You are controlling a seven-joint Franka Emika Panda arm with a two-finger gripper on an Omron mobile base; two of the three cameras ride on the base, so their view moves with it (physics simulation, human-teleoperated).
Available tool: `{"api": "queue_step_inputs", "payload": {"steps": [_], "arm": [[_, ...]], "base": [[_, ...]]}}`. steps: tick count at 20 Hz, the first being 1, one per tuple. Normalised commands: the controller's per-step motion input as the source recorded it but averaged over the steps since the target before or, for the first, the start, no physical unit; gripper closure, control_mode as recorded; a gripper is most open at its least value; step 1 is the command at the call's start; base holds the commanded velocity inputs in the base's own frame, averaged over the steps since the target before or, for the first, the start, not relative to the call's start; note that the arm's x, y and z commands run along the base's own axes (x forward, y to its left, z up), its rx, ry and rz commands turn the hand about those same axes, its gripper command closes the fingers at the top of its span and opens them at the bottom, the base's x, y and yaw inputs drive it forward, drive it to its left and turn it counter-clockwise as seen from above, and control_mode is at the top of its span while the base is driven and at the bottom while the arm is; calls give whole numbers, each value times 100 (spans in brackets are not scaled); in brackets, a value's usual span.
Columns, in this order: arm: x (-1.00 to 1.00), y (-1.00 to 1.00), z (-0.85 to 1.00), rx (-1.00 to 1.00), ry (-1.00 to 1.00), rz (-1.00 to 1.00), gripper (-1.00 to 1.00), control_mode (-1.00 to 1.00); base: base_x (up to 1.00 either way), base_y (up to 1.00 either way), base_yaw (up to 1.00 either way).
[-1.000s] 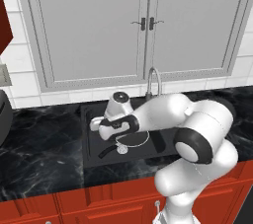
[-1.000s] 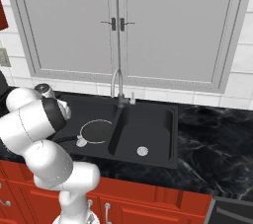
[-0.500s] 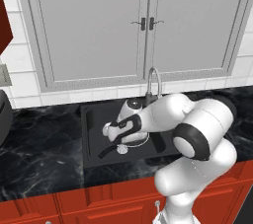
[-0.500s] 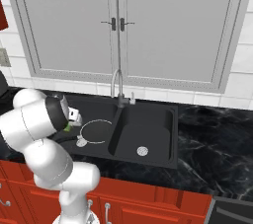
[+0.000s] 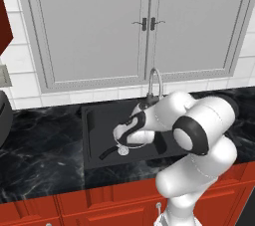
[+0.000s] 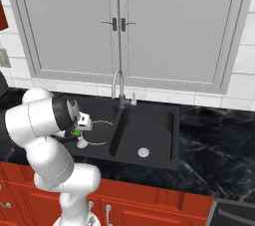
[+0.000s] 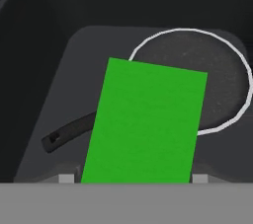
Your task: Pick the pan and sponge and place them into the sink. Then turn on the water.
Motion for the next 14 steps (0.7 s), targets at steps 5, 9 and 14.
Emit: {"api": "queue_step_inputs", "payload": {"steps": [5,9,14], "arm": [[14,-28,-15,0,0,0,100,-100],[14,-23,-23,0,0,0,100,-100],[15,-21,-24,0,0,0,100,-100]], "base": [[0,0,0],[0,0,0],[0,0,0]]}}
